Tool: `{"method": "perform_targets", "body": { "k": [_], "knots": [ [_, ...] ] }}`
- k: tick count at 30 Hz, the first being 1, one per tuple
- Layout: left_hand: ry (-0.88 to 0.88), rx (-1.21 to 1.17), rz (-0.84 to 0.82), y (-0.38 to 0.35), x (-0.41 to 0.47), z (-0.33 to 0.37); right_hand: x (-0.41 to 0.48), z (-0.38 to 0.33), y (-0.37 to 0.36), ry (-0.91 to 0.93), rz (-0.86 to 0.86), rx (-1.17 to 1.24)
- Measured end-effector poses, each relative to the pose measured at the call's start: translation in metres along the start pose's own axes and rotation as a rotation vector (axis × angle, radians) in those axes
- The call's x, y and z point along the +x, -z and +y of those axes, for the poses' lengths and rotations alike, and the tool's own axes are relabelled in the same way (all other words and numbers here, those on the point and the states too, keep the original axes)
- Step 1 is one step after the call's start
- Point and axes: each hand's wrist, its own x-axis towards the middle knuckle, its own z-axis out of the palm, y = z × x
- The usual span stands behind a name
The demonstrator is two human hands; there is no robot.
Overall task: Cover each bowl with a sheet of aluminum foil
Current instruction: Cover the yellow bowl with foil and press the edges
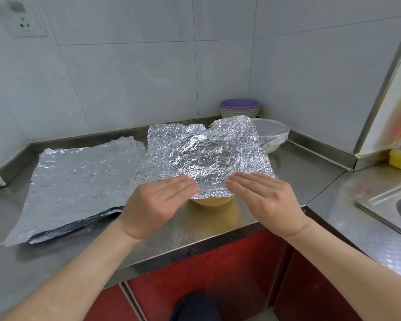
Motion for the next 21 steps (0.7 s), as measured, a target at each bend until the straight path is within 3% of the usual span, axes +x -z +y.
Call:
{"method": "perform_targets", "body": {
  "k": [4,8,11,16,21],
  "knots": [
    [0.001,0.011,0.023,0.002,-0.002,-0.001,-0.003,-0.002,-0.003,-0.032,0.034,0.009],
    [0.082,-0.056,-0.086,0.007,-0.005,0.001,-0.004,-0.001,-0.006,-0.049,0.046,0.004],
    [0.269,-0.203,-0.172,0.019,0.007,0.012,-0.004,0.0,-0.006,-0.05,0.052,0.004],
    [0.611,-0.448,-0.145,0.017,0.045,0.013,-0.002,-0.002,-0.008,-0.059,0.055,0.02],
    [0.666,-0.509,-0.204,-0.001,0.04,0.014,-0.001,-0.004,-0.005,-0.115,0.089,0.034]
  ]
}}
